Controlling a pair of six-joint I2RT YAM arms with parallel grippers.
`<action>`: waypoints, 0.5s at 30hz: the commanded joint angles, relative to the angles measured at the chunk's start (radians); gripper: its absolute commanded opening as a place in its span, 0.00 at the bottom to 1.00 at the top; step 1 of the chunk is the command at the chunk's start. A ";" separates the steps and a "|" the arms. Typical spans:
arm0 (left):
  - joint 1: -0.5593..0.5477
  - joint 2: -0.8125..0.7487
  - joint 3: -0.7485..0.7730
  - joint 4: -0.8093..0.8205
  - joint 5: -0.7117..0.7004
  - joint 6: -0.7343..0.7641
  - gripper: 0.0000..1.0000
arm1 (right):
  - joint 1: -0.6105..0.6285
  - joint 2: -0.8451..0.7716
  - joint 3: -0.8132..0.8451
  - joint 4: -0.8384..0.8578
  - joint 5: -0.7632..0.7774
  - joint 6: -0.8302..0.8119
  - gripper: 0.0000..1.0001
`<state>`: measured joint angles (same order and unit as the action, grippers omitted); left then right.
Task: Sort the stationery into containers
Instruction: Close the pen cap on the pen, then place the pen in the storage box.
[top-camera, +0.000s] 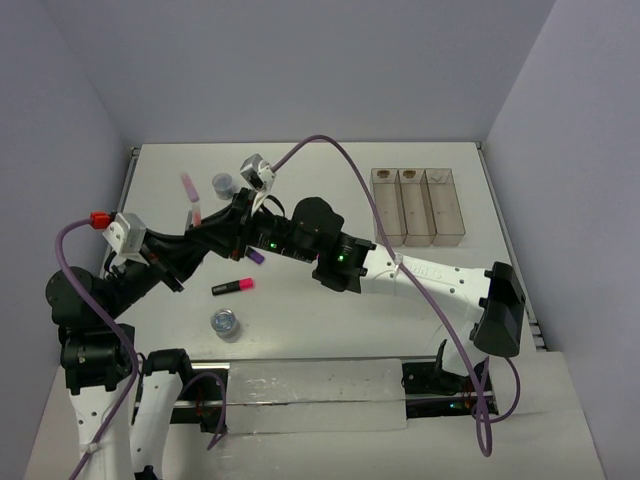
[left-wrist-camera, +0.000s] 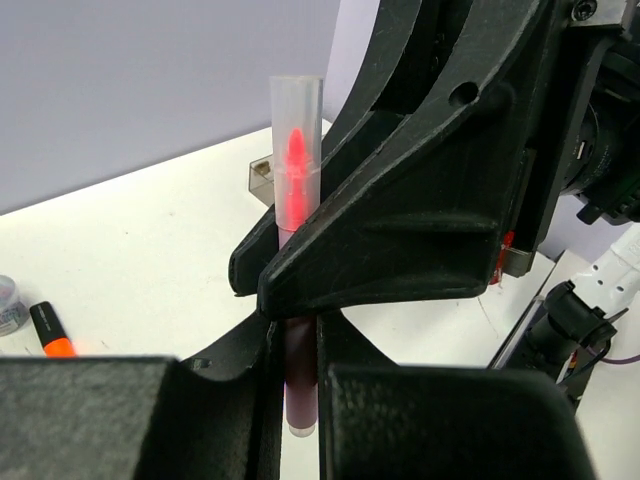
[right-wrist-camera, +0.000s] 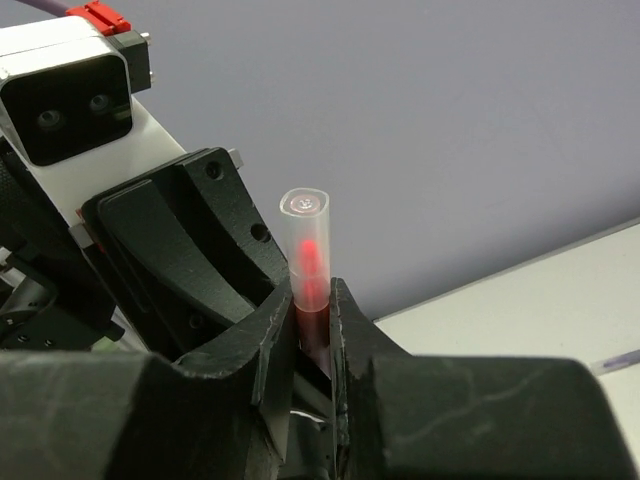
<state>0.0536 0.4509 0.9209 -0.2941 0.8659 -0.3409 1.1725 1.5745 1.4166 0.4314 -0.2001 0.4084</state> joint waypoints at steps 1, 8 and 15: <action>0.003 0.014 0.001 0.107 -0.006 -0.014 0.00 | 0.021 0.005 -0.006 -0.055 -0.079 0.009 0.00; 0.005 0.018 -0.012 0.038 -0.013 0.050 0.67 | 0.004 -0.017 0.014 -0.108 -0.033 -0.012 0.00; 0.003 0.020 0.007 -0.074 -0.040 0.124 0.99 | -0.153 -0.116 0.016 -0.337 0.086 -0.063 0.00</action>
<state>0.0540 0.4652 0.9005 -0.3306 0.8550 -0.2725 1.1169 1.5501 1.4178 0.2642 -0.1881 0.3891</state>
